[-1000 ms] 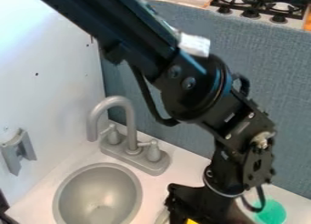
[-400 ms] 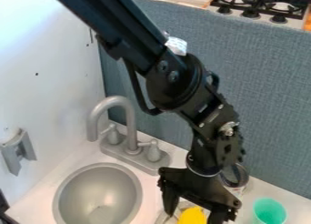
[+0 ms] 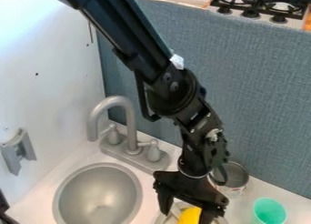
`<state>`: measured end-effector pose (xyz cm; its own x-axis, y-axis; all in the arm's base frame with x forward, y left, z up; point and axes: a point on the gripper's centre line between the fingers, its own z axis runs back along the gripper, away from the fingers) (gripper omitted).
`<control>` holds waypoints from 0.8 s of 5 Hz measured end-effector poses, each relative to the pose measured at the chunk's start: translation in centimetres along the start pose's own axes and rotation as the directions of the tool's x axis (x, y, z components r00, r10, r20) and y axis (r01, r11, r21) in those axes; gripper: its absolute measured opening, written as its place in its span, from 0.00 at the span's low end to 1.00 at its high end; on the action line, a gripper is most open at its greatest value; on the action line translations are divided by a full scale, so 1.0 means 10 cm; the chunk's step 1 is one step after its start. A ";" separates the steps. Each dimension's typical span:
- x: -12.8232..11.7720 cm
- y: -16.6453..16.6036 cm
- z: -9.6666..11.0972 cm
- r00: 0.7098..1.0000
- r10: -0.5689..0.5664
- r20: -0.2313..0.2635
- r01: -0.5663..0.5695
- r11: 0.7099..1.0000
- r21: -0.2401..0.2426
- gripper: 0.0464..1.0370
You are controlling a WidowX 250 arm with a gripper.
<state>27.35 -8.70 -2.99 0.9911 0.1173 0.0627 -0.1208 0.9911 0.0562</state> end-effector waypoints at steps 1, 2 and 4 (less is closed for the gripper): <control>0.05 0.00 -0.12 1.000 -0.005 0.011 0.006 0.999 -0.040 0.96; 0.10 -0.03 -0.23 1.000 -0.004 -0.003 0.004 0.999 -0.052 0.96; 0.16 -0.14 -0.40 0.999 -0.022 -0.036 0.019 0.996 -0.084 0.96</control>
<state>29.37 -9.64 -6.96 0.9949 0.0974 0.0256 -0.0967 0.9950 -0.0262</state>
